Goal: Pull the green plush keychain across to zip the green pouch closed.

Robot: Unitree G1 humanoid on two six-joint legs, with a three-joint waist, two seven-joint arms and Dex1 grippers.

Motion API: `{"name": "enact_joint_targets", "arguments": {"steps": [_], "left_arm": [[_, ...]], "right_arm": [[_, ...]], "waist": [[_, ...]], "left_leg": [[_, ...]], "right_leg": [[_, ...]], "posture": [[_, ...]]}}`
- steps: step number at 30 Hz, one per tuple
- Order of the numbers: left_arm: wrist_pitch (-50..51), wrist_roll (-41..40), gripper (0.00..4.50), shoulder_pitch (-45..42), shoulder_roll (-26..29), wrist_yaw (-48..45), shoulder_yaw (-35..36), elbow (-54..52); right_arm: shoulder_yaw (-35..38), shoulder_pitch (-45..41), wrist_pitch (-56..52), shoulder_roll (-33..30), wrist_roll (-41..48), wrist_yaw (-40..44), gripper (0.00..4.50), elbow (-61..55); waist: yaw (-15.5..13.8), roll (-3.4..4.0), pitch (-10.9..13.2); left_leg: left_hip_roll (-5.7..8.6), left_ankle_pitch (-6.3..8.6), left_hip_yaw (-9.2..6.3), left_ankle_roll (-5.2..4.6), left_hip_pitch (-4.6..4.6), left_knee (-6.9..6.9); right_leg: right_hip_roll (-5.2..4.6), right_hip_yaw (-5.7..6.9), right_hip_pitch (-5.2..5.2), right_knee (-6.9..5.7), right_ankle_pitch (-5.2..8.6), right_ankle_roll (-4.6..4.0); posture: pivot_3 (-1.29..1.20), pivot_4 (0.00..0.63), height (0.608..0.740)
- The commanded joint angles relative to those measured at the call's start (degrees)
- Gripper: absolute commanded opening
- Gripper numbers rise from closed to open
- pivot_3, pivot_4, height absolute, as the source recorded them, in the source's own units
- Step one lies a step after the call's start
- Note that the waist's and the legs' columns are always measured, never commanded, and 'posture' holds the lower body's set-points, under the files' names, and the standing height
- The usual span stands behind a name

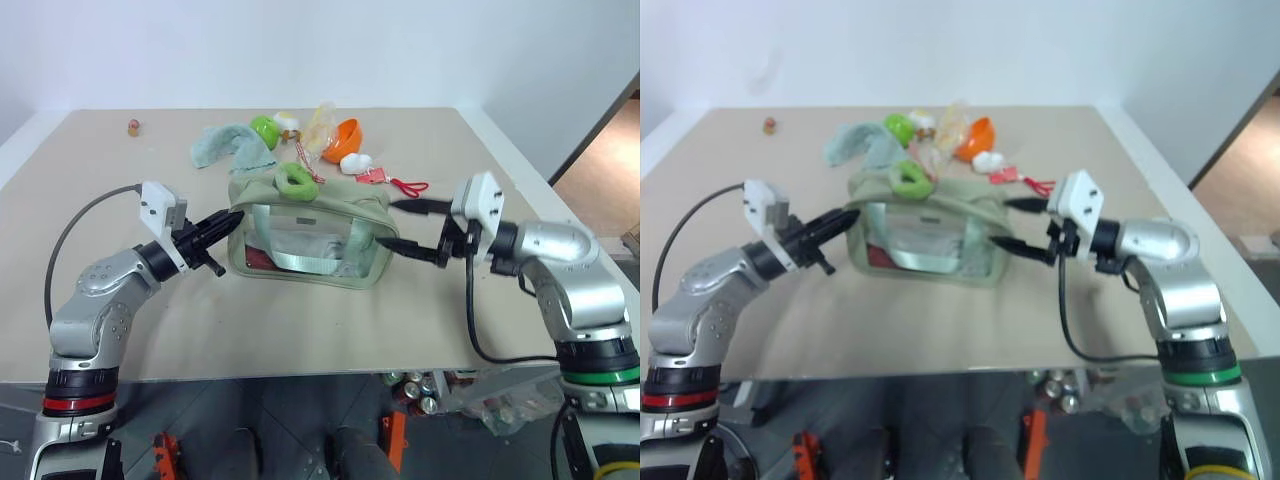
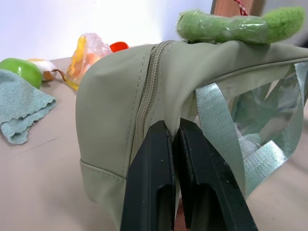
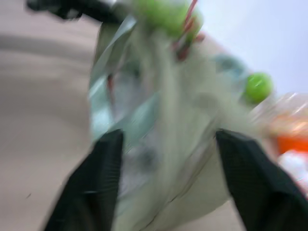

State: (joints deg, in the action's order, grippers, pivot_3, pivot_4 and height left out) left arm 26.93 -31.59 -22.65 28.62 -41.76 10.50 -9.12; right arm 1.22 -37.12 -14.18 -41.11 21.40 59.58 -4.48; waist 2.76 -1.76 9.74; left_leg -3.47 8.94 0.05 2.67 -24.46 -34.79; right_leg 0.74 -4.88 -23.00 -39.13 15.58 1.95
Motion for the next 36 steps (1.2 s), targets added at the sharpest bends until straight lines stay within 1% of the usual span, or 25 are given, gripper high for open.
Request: {"name": "enact_joint_targets", "arguments": {"steps": [1, 4, 8, 11, 14, 15, 18, 25, 27, 28, 33, 36], "left_arm": [[0.4, -1.0, 0.0, 0.0, 0.0, 0.1, -0.6, -3.4], [0.6, -1.1, 0.0, 0.5, -0.4, 0.5, -0.8, -4.2], [0.8, -1.3, 0.0, 1.4, -0.7, 1.0, -1.0, -5.1], [0.9, -1.4, 0.0, 1.9, -0.8, 1.7, -0.9, -5.8], [1.0, -1.6, 0.0, 2.4, -1.0, 2.3, -1.1, -6.5], [1.0, -1.5, 0.0, 2.5, -1.0, 2.4, -1.2, -6.7], [0.9, -1.5, 0.0, 2.8, -1.2, 3.2, -1.2, -7.1], [0.3, -0.5, 0.0, 2.8, -1.0, 4.8, -1.1, -6.6], [0.3, -0.3, 0.0, 2.5, -0.9, 5.0, -1.1, -6.3], [0.3, -0.2, 0.0, 2.3, -0.9, 5.0, -1.1, -6.2], [0.0, 0.5, 0.0, 1.8, -0.9, 5.2, -1.6, -5.7], [-0.1, 0.8, 0.0, 1.5, -1.2, 5.5, -1.8, -5.4]], "right_arm": [[-0.9, -8.5, -1.2, 3.0, 0.9, -2.5, 4.45, -3.4], [-5.2, -13.3, -0.1, 7.4, -1.1, -2.6, 4.45, -1.9], [-10.3, -18.0, 3.1, 12.6, -5.3, -2.1, 4.45, 3.9], [-11.6, -20.0, 4.6, 14.7, -6.5, -1.5, 4.45, 7.2], [-12.2, -20.3, 6.1, 15.5, -7.3, -0.6, 4.45, 9.5], [-12.2, -20.3, 6.7, 15.7, -7.8, -0.4, 4.22, 10.6], [-12.2, -19.5, 8.7, 15.4, -9.0, 0.4, 3.29, 13.2], [-12.6, -16.7, 10.8, 14.1, -11.0, 2.3, 0.77, 14.1], [-12.6, -16.3, 11.1, 13.9, -11.6, 2.5, 0.13, 14.2], [-12.6, -16.2, 11.2, 13.7, -11.9, 2.6, 0.04, 14.2], [-12.0, -15.6, 11.1, 13.1, -12.2, 2.8, 0.04, 13.8], [-10.4, -15.8, 10.8, 13.4, -11.0, 1.9, 0.04, 13.1]], "waist": [[0.0, 0.01, 0.0], [0.0, -0.02, 0.0], [-0.1, -0.02, 0.0], [-0.2, -0.02, 0.0], [-0.3, -0.02, 0.0], [-0.2, -0.02, 0.0], [-0.2, -0.02, 0.0], [-0.2, -0.02, 0.0], [-0.2, -0.01, 0.0], [-0.2, -0.01, 0.0], [-0.2, -0.02, 0.0], [-0.2, -0.01, 0.0]], "left_leg": [[0.0, 0.0, -0.01, 0.0, 0.0, 0.0], [-0.04, 0.0, -0.06, 0.0, -0.01, 0.05], [-0.03, 0.0, -0.07, 0.0, -0.13, 0.07], [0.02, 0.0, -0.07, 0.0, -0.29, 0.04], [0.05, 0.01, -0.09, 0.0, -0.33, 0.04], [0.05, 0.01, -0.09, 0.0, -0.33, 0.05], [0.04, 0.01, -0.1, 0.0, -0.31, 0.07], [0.03, 0.01, -0.12, 0.0, -0.3, 0.06], [0.03, 0.01, -0.12, 0.0, -0.3, 0.06], [0.03, 0.01, -0.12, 0.0, -0.29, 0.07], [0.03, 0.01, -0.12, 0.0, -0.27, 0.06], [0.02, 0.01, -0.12, 0.0, -0.26, 0.06]], "right_leg": [[0.01, 0.01, 0.0, 0.0, 0.0, 0.0], [0.04, 0.06, 0.0, 0.0, 0.03, -0.05], [0.01, 0.07, -0.09, 0.0, 0.05, -0.07], [-0.05, 0.09, -0.22, 0.01, -0.09, -0.3], [-0.09, 0.12, -0.23, 0.03, -0.09, -0.3], [-0.09, 0.12, -0.23, 0.04, -0.09, -0.3], [-0.06, 0.13, -0.23, 0.03, -0.1, -0.32], [-0.05, 0.14, -0.23, 0.03, -0.1, -0.32], [-0.04, 0.14, -0.23, 0.03, -0.1, -0.32], [-0.04, 0.15, -0.23, 0.03, -0.1, -0.32], [-0.04, 0.15, -0.21, 0.02, -0.1, -0.31], [-0.04, 0.15, -0.21, 0.02, -0.1, -0.3]], "posture": [[0.0, 0.15, 0.74], [0.0, 0.15, 0.74], [0.0, 0.15, 0.74], [0.0, 0.15, 0.74], [0.0, 0.15, 0.74], [0.0, 0.15, 0.74], [0.0, 0.15, 0.74], [0.0, 0.15, 0.74], [0.0, 0.15, 0.74], [0.0, 0.15, 0.74], [0.0, 0.15, 0.74], [0.0, 0.15, 0.74]]}}
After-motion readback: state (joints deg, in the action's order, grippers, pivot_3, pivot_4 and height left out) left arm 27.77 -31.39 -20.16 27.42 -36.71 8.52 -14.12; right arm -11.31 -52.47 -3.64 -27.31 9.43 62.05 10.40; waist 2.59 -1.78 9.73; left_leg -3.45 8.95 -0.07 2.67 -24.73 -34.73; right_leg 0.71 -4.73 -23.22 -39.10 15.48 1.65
